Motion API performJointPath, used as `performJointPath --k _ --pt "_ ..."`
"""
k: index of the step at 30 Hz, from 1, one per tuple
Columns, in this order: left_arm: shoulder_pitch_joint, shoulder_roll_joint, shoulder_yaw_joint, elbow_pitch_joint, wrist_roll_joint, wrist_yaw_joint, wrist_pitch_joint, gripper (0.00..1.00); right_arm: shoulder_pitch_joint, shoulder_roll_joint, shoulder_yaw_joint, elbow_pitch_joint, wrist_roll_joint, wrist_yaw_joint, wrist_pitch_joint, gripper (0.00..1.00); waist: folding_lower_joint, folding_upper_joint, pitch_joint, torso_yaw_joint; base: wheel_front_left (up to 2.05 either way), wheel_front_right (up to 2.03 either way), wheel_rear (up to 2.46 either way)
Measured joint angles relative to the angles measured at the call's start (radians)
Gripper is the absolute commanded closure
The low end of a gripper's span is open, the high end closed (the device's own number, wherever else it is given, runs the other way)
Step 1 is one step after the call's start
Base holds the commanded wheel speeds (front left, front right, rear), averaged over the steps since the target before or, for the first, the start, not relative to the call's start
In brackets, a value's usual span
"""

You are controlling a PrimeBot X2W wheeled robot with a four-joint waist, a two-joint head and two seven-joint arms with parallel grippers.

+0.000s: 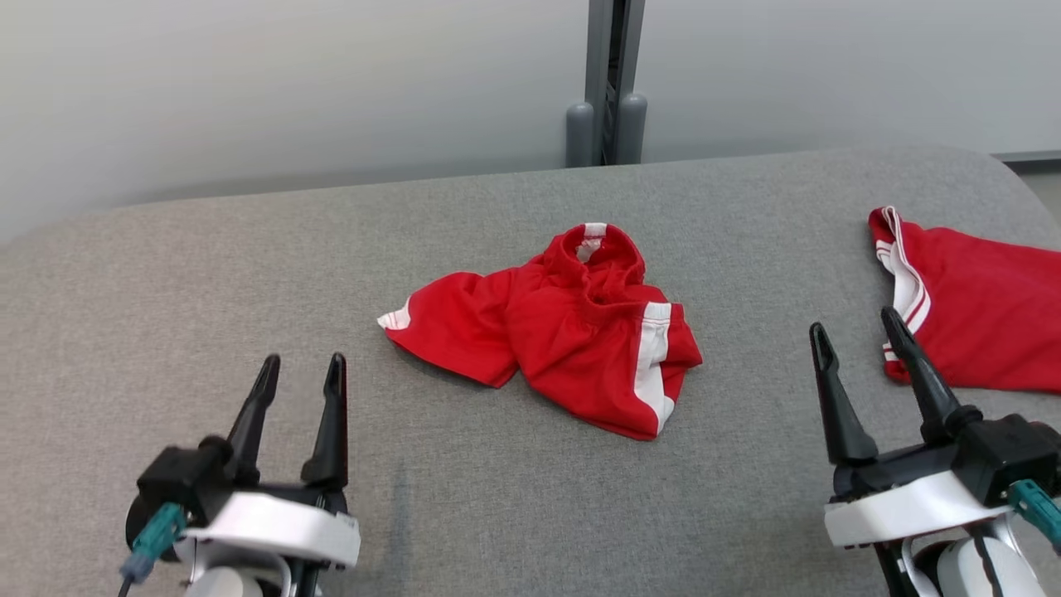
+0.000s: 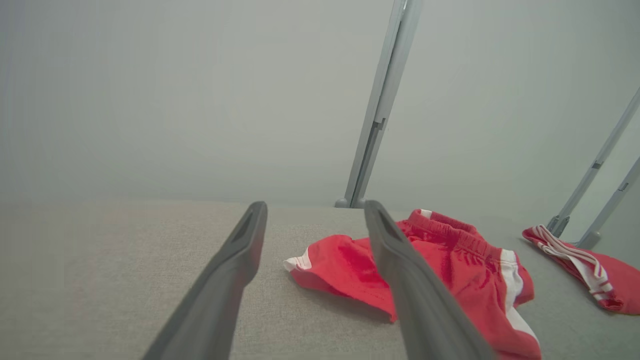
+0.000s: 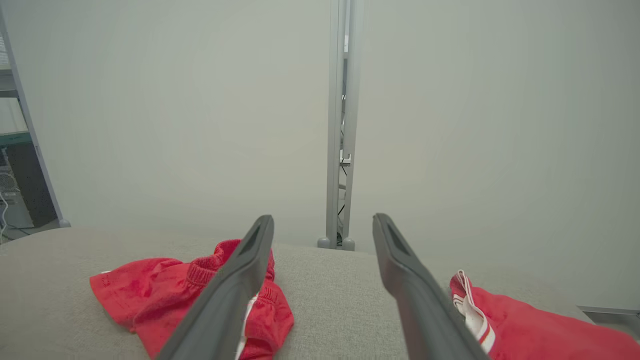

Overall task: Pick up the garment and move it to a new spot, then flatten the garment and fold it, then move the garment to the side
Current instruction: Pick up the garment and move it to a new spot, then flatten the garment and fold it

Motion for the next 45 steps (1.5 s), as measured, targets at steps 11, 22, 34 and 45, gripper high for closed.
performJointPath --k 11,22,34,45 --pt "0.207 -0.095 0.123 -0.118 0.111 -0.051 0.000 0.00 0.049 -0.008 0.026 0.042 0.026 0.000 0.000 0.00 0.0000 0.0000 -0.071 0.036 0.00 0.00 0.00" --pt "0.235 -0.114 0.151 -0.136 0.139 -0.081 0.000 0.00 0.050 -0.012 0.032 0.049 0.032 0.000 0.000 0.00 0.0000 -0.0001 -0.076 0.061 0.00 0.00 0.00" --pt "0.233 -0.115 0.134 -0.128 0.131 -0.075 0.000 0.00 0.050 -0.012 0.035 0.055 0.033 0.000 0.000 0.00 0.0000 0.0000 -0.077 0.065 0.00 0.00 0.00" --pt "0.218 -0.115 0.091 -0.109 0.135 -0.076 0.000 0.00 0.034 -0.010 0.035 0.053 0.042 0.000 0.000 0.00 0.0000 0.0000 -0.046 0.076 0.00 0.00 0.00"
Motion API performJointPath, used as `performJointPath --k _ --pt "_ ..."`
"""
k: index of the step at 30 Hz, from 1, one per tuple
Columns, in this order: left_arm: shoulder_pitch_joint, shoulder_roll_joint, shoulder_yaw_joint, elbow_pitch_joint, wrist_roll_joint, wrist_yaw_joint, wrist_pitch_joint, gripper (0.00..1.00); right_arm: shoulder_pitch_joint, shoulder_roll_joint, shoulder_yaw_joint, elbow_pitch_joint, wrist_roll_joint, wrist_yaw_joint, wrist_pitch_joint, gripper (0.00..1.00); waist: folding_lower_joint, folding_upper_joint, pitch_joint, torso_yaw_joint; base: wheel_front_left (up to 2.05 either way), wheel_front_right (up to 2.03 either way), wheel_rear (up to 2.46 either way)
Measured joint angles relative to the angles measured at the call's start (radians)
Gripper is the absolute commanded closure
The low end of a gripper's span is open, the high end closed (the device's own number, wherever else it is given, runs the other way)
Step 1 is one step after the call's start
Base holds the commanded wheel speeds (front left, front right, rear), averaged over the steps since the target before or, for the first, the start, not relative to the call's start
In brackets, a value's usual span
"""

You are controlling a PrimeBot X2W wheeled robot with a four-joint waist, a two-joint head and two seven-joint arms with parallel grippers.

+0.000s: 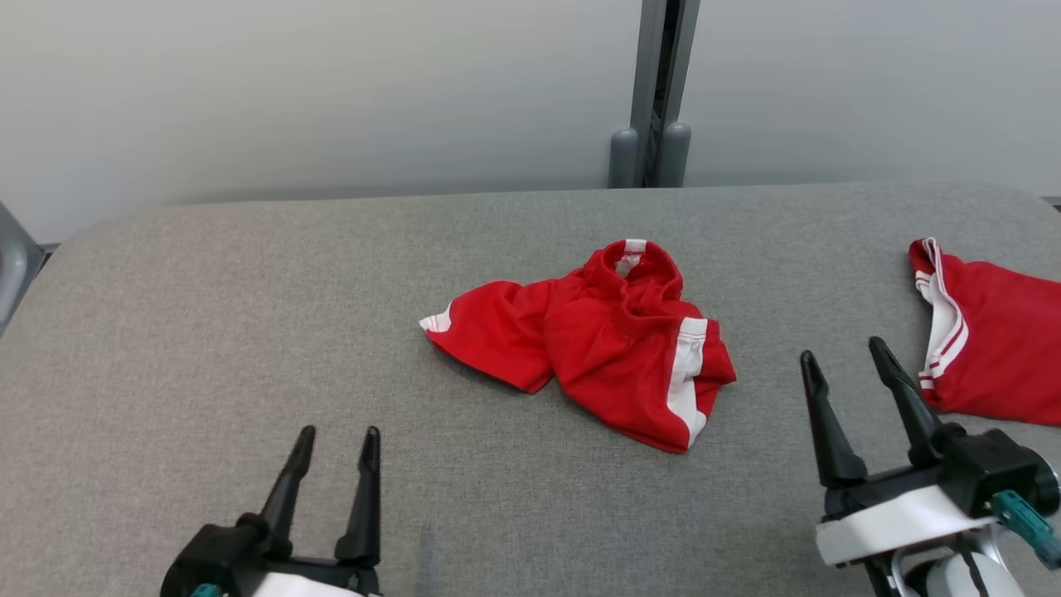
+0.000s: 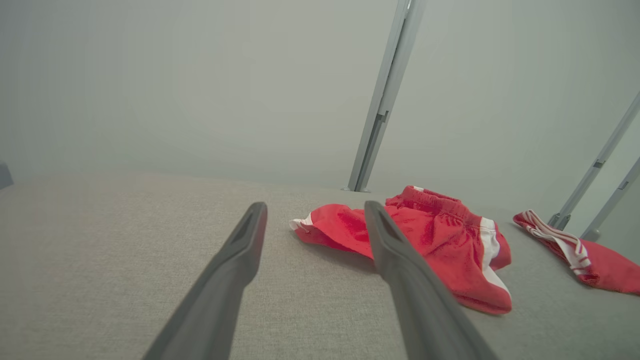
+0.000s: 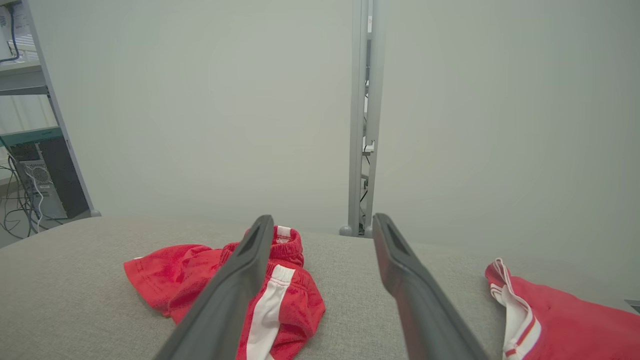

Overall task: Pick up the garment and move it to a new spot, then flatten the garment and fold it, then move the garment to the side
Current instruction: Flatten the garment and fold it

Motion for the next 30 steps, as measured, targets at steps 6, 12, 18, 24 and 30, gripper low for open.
performJointPath --k 6,12,18,24,30 --pt "-0.053 0.000 -0.052 0.038 0.009 -0.008 0.000 0.00 -0.100 -0.008 0.080 0.067 -0.010 0.000 0.007 0.00 0.0000 0.0000 0.047 0.025 0.00 0.00 0.00" --pt "-0.096 0.000 -0.089 0.043 -0.012 -0.002 0.000 0.00 -0.236 -0.057 0.152 0.164 -0.008 0.000 0.076 0.00 0.0000 0.0000 0.096 0.075 0.00 0.00 0.00" --pt "-0.117 -0.001 -0.119 0.045 -0.033 0.007 0.000 0.00 -0.348 -0.108 0.253 0.253 0.058 0.000 0.169 0.00 0.0000 0.0000 0.133 0.135 0.00 0.00 0.00" --pt "-0.131 -0.001 -0.137 0.046 -0.047 0.016 0.000 0.00 -0.408 -0.142 0.302 0.321 0.118 0.000 0.245 0.00 0.0000 0.0000 0.150 0.175 0.00 0.00 0.00" --pt "-0.136 0.000 -0.144 0.047 -0.050 0.017 0.000 0.00 -0.444 -0.159 0.350 0.376 0.179 0.000 0.312 0.85 0.0000 0.0000 0.159 0.203 0.00 0.00 0.00"
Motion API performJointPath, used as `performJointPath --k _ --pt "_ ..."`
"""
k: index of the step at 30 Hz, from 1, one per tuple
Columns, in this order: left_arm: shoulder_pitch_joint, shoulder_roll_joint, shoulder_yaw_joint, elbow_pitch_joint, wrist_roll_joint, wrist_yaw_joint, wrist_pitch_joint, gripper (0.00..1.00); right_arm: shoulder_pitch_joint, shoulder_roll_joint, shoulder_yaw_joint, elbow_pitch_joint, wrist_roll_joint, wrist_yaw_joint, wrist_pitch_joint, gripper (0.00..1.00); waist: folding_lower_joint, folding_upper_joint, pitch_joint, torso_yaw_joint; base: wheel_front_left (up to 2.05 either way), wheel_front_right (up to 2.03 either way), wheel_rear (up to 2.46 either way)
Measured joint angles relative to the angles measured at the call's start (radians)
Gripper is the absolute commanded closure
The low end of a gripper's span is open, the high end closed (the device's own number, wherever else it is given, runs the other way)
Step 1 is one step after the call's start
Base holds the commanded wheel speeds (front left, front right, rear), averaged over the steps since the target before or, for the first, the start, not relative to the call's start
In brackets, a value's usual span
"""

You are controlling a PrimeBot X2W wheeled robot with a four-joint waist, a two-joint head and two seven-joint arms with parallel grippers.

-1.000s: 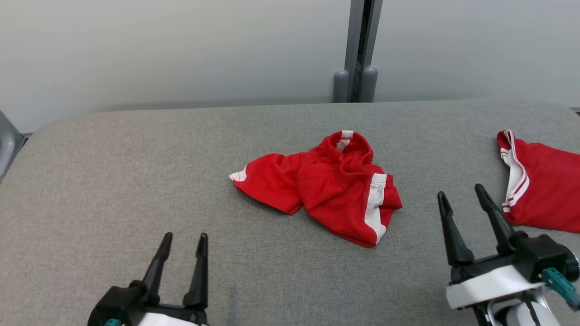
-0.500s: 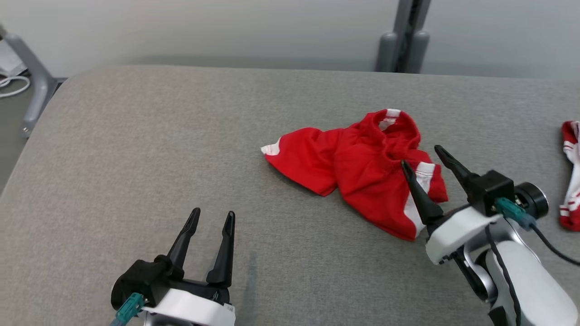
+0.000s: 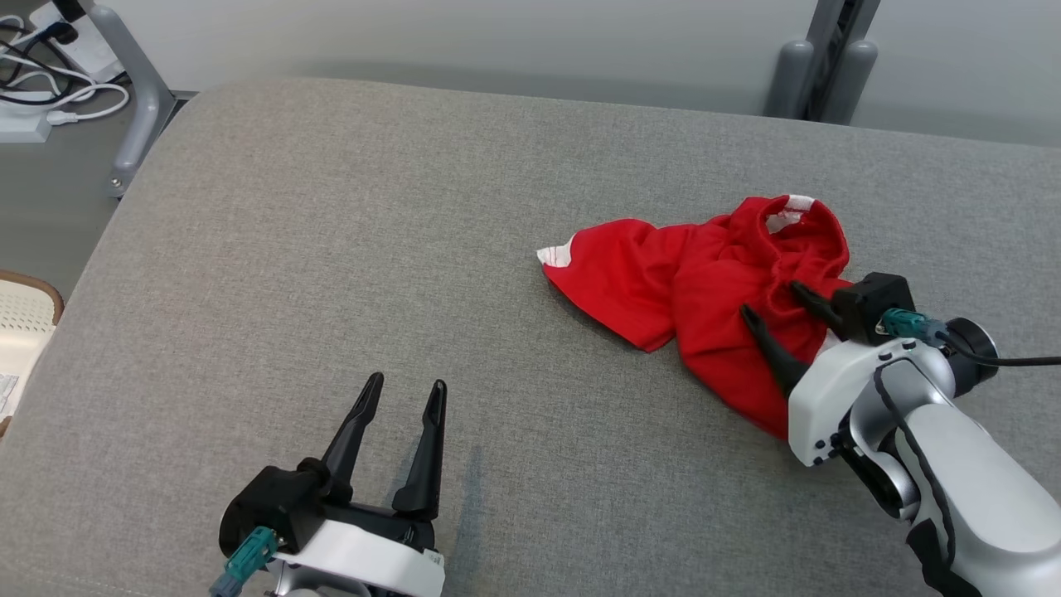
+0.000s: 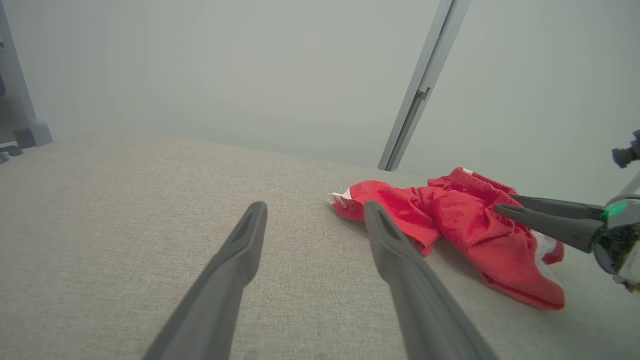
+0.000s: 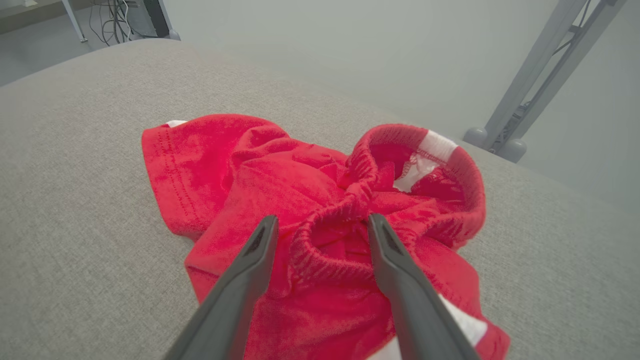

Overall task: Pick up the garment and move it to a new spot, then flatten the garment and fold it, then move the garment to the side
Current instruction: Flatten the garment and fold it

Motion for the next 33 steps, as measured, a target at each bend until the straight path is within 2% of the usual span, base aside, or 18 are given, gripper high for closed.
performJointPath --k 1,11,22,25,28,33 --pt "0.000 0.000 -0.001 0.001 -0.001 0.000 0.000 0.00 -0.002 -0.003 0.011 0.003 0.005 0.000 0.005 1.00 0.0000 0.0000 0.000 0.003 0.00 0.00 0.00" --pt "0.002 0.000 0.006 0.008 0.001 0.005 0.000 0.00 -0.048 0.007 0.097 -0.031 0.067 0.000 -0.040 1.00 0.0000 0.0000 -0.026 0.006 0.00 0.00 0.00" --pt "0.027 0.000 0.021 0.005 0.004 0.007 0.000 0.00 -0.199 0.136 0.238 -0.252 0.299 0.000 -0.055 1.00 0.0000 0.0000 -0.085 -0.008 0.00 0.00 0.00" --pt "0.031 0.000 0.028 0.003 0.004 0.007 0.000 0.00 -0.251 0.174 0.223 -0.297 0.371 0.000 -0.077 1.00 0.0000 0.0000 -0.101 -0.010 0.00 0.00 0.00" --pt "0.039 0.000 0.034 0.001 0.004 0.007 0.000 0.00 -0.296 0.199 0.155 -0.305 0.421 0.000 -0.126 1.00 0.0000 0.0000 -0.117 -0.009 0.00 0.00 0.00" --pt "0.052 0.000 0.037 -0.006 0.006 0.009 0.000 0.00 -0.316 0.183 0.037 -0.256 0.427 0.000 -0.176 1.00 0.0000 0.0000 -0.126 -0.001 0.00 0.00 0.00"
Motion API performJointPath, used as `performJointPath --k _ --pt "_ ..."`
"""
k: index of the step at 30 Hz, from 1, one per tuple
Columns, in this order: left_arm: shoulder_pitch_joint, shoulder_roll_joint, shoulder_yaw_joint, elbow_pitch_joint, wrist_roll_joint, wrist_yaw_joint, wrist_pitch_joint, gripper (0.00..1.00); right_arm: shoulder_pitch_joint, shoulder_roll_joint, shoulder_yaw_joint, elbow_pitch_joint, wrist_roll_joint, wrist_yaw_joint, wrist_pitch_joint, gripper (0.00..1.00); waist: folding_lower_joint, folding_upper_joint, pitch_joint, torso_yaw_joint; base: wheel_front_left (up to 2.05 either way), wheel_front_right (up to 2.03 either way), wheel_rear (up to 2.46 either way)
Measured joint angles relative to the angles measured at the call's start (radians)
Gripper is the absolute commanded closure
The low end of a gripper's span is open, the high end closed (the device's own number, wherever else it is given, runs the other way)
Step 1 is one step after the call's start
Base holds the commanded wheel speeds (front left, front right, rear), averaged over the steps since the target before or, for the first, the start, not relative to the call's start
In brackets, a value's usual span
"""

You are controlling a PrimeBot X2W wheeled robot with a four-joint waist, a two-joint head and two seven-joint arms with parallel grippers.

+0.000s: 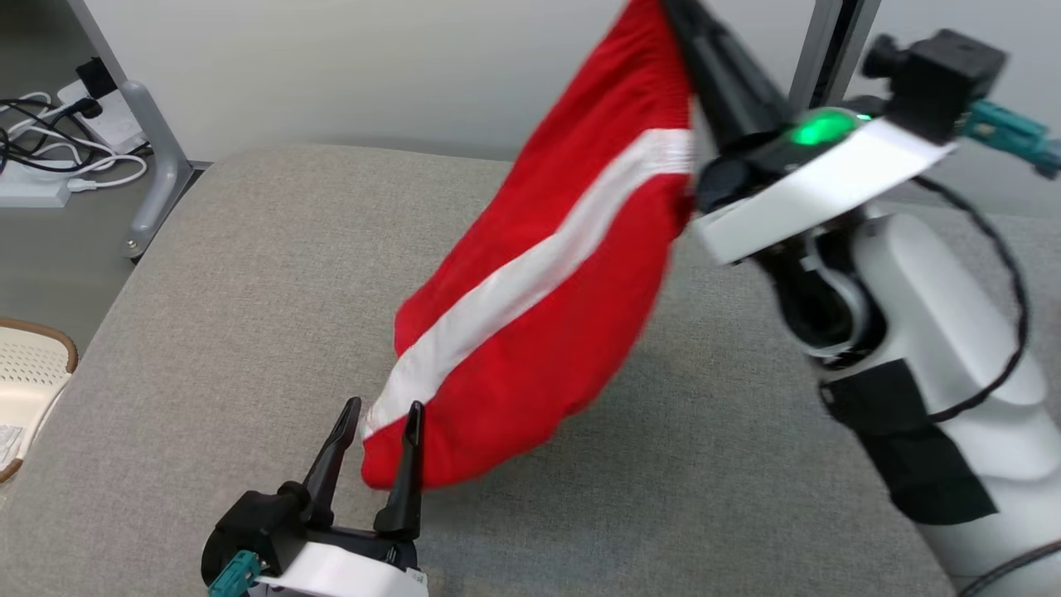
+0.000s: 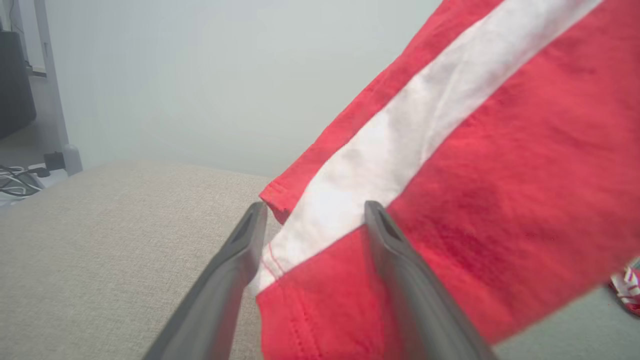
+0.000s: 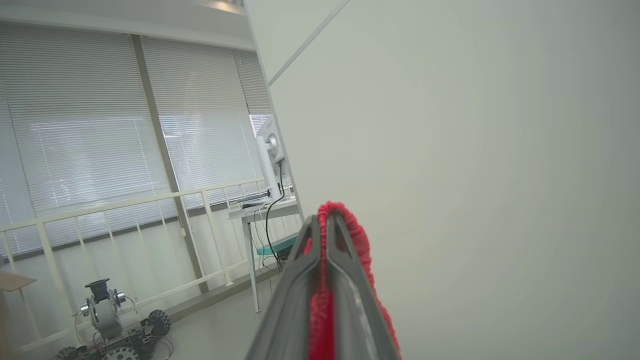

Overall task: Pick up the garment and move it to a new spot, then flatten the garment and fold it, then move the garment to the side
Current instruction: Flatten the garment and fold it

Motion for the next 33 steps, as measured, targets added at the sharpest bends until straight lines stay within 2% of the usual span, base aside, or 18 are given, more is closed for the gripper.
performJointPath --k 4,6,10,17,18,19,27,33 --pt "0.005 0.000 0.005 -0.006 0.000 0.002 0.000 0.00 0.064 -0.072 -0.077 0.077 0.027 0.000 0.020 1.00 0.0000 0.0000 0.006 0.003 0.00 0.00 0.00" --pt "0.011 0.000 0.009 -0.012 0.000 0.004 0.000 0.00 0.152 -0.141 -0.094 0.165 0.036 0.000 0.054 1.00 0.0000 0.0000 0.015 -0.002 0.00 0.00 0.00" --pt "0.007 0.000 0.011 -0.009 0.008 -0.002 0.000 0.00 0.246 -0.227 -0.090 0.312 0.004 0.000 0.042 1.00 0.0000 0.0000 0.034 -0.016 0.00 0.00 0.00" --pt "-0.025 0.000 0.013 0.000 0.024 -0.011 0.000 0.00 0.265 -0.223 -0.085 0.505 -0.007 0.000 0.006 1.00 0.0000 0.0000 0.065 -0.054 0.00 0.00 0.00" --pt "-0.030 0.000 0.012 -0.001 0.024 -0.012 0.000 0.00 0.263 -0.222 -0.069 0.529 -0.019 0.000 0.009 0.55 0.0000 0.0000 0.069 -0.060 0.00 0.00 0.00" --pt "-0.033 0.000 0.012 0.002 0.025 -0.012 0.000 0.00 0.261 -0.222 -0.057 0.548 -0.039 0.000 0.003 0.00 0.0000 0.0000 0.073 -0.065 0.00 0.00 0.00" --pt "-0.043 0.000 0.008 0.010 0.032 -0.015 0.000 0.00 0.232 -0.202 0.014 0.599 -0.050 0.000 -0.017 0.00 0.0000 0.0000 0.069 -0.097 0.00 0.00 0.00" --pt "-0.024 0.000 0.017 0.010 0.031 -0.011 0.000 0.00 0.227 -0.232 -0.011 0.502 -0.034 0.000 -0.108 0.00 0.0000 0.0000 0.023 -0.117 0.00 0.00 0.00"
